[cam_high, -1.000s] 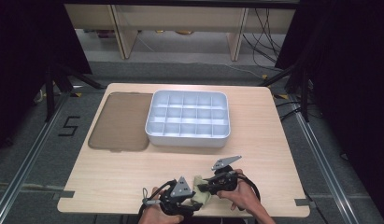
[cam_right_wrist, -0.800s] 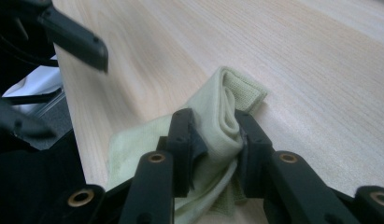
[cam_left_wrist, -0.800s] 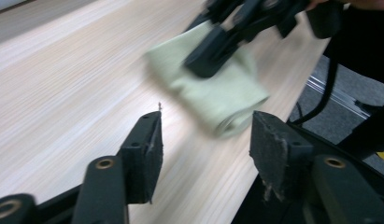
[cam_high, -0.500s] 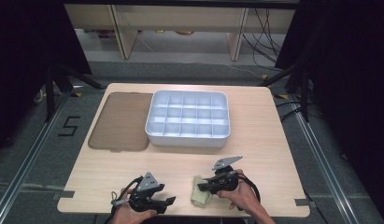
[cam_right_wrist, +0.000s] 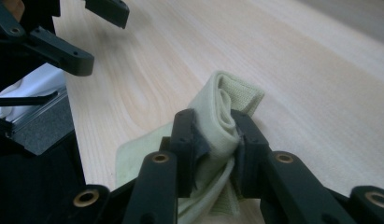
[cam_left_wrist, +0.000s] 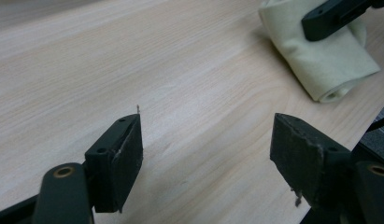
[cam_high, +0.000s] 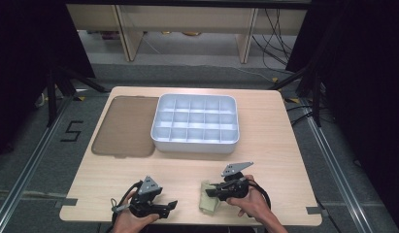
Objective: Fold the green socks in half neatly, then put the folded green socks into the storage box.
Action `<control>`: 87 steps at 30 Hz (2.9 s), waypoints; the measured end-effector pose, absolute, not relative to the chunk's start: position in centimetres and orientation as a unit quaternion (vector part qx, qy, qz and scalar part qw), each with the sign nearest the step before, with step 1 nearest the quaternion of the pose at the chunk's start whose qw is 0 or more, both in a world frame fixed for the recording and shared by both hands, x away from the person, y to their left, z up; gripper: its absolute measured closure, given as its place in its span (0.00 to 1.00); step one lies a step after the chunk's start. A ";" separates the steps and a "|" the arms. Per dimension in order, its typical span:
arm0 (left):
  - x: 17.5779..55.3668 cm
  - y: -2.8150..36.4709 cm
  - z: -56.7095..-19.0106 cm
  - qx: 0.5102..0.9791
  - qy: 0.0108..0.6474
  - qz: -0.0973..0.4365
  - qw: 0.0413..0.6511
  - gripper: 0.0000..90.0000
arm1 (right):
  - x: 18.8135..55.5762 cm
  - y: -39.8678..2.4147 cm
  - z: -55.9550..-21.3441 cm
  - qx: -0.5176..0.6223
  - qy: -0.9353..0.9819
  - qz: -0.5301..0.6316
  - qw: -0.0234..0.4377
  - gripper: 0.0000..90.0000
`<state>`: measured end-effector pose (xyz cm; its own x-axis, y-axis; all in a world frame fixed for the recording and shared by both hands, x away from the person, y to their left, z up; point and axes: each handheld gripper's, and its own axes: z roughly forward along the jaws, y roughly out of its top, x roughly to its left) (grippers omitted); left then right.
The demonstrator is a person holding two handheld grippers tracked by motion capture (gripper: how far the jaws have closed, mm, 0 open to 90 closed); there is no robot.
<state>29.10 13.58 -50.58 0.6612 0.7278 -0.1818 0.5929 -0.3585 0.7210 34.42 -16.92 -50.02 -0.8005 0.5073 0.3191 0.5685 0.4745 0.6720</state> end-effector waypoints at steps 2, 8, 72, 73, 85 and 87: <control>29.0 13.7 -50.6 0.817 0.408 0.085 0.398 0.27 | 34.5 -17.1 -49.7 -0.305 -0.859 -0.410 0.027 0.81; 28.5 14.6 -50.7 0.816 0.415 0.091 0.392 0.26 | 34.3 -17.7 -48.8 -0.305 -0.852 -0.425 0.008 0.81; 28.5 15.1 -50.5 0.814 0.416 0.097 0.394 0.25 | 40.0 -21.5 -41.6 -0.323 -0.798 -0.480 -0.168 0.81; 28.5 15.2 -50.5 0.813 0.417 0.098 0.395 0.25 | 40.3 -21.6 -41.4 -0.315 -0.798 -0.482 -0.178 0.81; 28.5 15.1 -50.5 0.809 0.420 0.106 0.398 0.25 | 41.7 -22.2 -40.0 -0.325 -0.784 -0.486 -0.209 0.81; 28.5 15.2 -50.5 0.812 0.417 0.102 0.395 0.25 | 41.7 -22.2 -39.9 -0.335 -0.785 -0.482 -0.196 0.81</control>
<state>28.54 15.17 -50.52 0.6315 0.7578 -0.1641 0.5971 -0.3402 0.7265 41.68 -22.16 -39.88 -0.6984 0.7156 0.0148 0.3374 0.3109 0.8885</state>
